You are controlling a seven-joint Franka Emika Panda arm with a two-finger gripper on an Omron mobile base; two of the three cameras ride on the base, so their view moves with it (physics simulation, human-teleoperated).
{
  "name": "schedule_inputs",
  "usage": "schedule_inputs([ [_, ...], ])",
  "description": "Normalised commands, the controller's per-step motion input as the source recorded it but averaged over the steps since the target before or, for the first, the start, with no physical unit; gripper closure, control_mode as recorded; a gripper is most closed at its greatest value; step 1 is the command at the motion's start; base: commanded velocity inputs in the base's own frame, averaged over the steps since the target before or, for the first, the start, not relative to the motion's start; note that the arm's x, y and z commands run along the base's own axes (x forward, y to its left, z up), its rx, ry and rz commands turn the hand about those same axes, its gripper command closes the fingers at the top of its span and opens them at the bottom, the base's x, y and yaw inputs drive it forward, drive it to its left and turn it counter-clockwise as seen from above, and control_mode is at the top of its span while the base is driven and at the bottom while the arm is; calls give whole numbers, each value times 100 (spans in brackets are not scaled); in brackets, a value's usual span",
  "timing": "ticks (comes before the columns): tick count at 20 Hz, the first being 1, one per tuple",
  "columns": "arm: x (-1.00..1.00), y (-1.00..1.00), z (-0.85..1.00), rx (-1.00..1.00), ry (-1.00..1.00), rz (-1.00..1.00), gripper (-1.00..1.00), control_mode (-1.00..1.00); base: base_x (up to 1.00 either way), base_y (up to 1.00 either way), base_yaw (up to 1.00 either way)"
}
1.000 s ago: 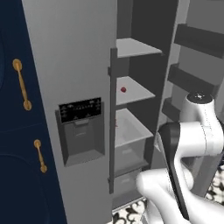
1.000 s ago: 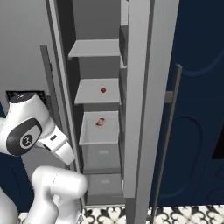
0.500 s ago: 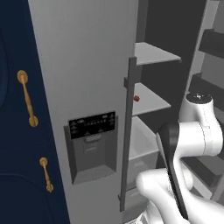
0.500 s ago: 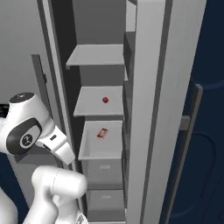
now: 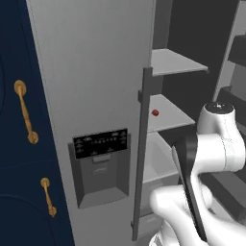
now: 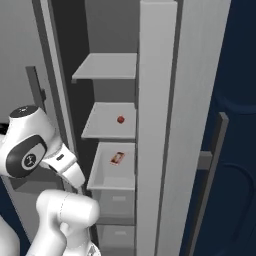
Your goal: Take the strawberry from the fridge and place it on top of the pancake, located on the dining counter.
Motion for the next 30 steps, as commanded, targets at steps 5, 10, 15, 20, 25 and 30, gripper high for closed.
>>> schedule_inputs([
  [5, 0, 0, 0, 0, 0, 0, -100, 100, 27, -30, 11],
  [10, 0, 0, 0, 0, 0, 0, -100, 100, 15, -20, 9],
  [15, 0, 0, 0, 0, 0, 0, -100, 100, 24, -20, 7],
  [20, 0, 0, 0, 0, 0, 0, -100, 100, 31, -31, 7],
  [25, 0, 0, 0, 0, 0, 0, -100, 100, 14, -39, 1],
  [30, 0, 0, 0, 0, 0, 0, -100, 100, 2, -3, 0],
])
